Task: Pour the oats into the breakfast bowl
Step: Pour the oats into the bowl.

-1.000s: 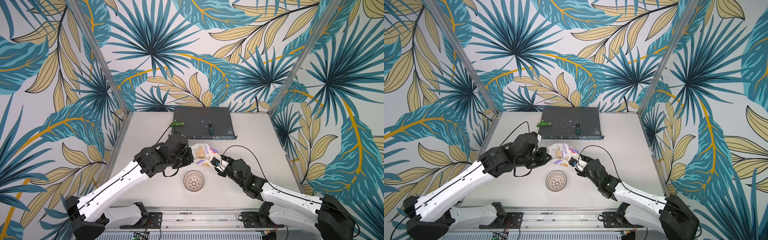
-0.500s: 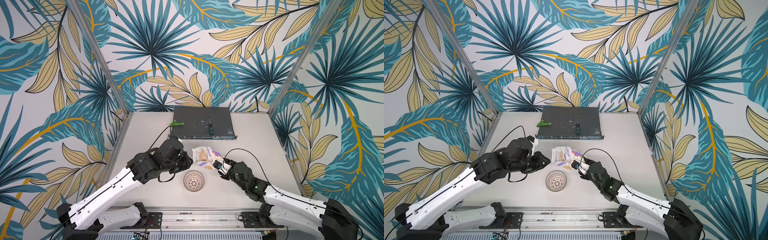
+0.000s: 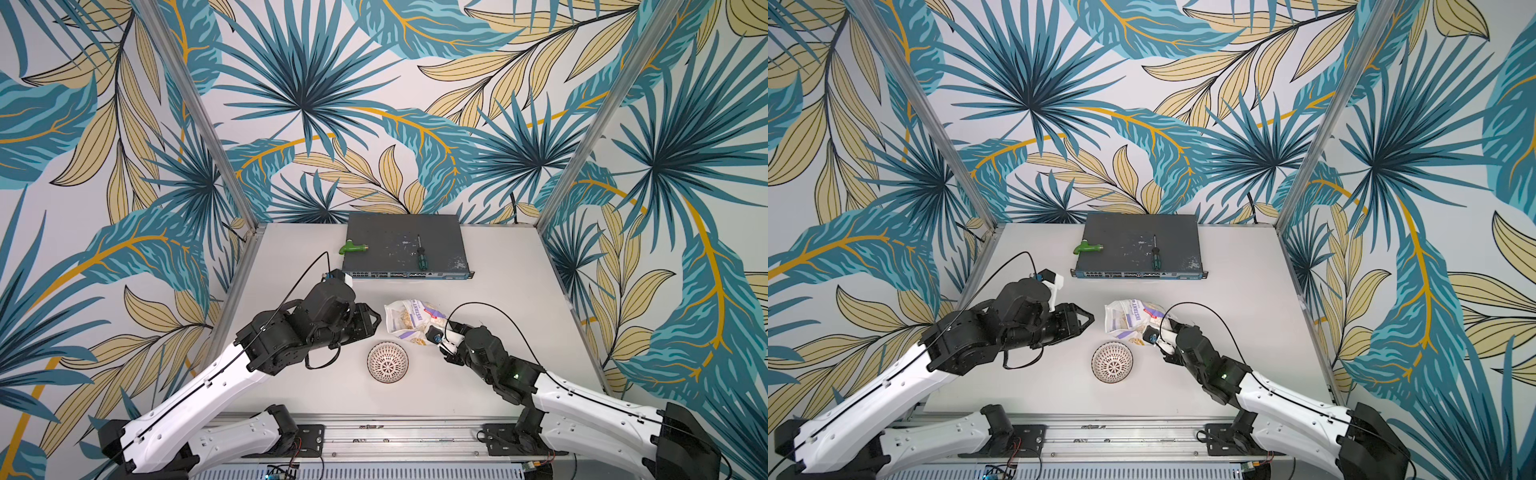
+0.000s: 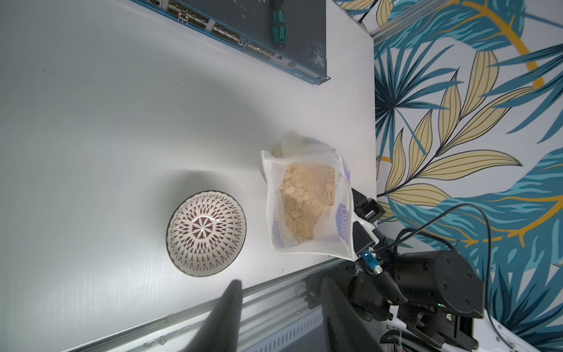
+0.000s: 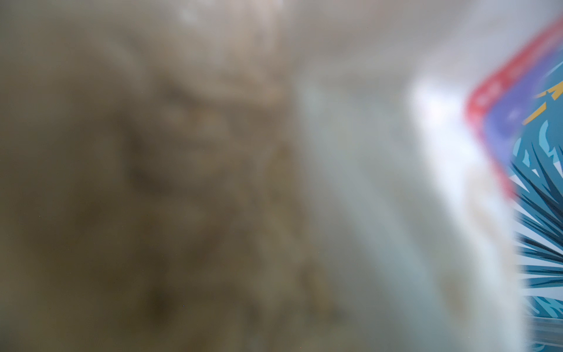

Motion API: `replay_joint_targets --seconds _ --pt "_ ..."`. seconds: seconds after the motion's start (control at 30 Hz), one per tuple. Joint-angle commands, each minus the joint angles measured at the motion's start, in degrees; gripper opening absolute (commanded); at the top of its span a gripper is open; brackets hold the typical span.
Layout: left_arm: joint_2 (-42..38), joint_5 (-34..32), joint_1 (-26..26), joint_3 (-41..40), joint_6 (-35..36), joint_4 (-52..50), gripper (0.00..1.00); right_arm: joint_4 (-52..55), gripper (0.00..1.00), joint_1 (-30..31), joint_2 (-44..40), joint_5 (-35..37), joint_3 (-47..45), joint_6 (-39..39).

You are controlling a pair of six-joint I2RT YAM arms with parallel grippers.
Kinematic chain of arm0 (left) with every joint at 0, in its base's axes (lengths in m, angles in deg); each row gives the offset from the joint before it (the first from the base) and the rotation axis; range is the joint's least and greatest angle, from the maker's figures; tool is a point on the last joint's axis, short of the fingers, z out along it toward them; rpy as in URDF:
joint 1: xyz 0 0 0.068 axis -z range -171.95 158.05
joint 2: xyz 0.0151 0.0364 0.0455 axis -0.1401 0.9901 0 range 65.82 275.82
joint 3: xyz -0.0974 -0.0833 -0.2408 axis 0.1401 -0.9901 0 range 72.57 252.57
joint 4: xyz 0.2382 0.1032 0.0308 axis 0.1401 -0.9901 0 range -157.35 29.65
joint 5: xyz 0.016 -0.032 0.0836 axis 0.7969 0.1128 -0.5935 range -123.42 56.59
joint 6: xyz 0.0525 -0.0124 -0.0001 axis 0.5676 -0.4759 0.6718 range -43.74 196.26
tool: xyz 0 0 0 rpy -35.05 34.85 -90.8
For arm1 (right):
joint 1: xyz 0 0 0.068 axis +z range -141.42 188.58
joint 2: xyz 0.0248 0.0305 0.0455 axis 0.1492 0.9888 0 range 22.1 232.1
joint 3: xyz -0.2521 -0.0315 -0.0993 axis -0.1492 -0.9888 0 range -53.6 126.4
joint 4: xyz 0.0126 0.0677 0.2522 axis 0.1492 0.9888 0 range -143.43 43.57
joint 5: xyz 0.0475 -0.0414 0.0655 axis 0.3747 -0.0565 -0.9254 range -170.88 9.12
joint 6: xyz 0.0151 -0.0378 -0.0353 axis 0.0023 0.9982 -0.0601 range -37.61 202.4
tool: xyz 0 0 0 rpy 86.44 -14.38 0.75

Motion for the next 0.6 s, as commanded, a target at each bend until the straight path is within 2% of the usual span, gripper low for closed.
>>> replay_joint_targets --seconds 0.0,0.13,0.37,0.57 --pt "-2.3 -3.6 0.0 -2.0 0.1 0.1 0.49 -3.9 0.0 1.0 -2.1 4.2 5.6 0.6" --pt "-3.8 -4.5 0.0 -4.6 -0.9 0.8 0.54 1.0 0.0 1.5 -2.0 6.2 7.0 4.7" --pt "-5.9 -6.8 0.0 -9.2 -2.9 2.8 0.56 6.7 0.0 2.3 -6.1 7.2 7.3 6.9" --pt "-5.9 -3.4 0.0 -12.8 -5.2 5.5 0.56 11.3 0.0 3.8 -6.8 9.5 6.8 8.7"
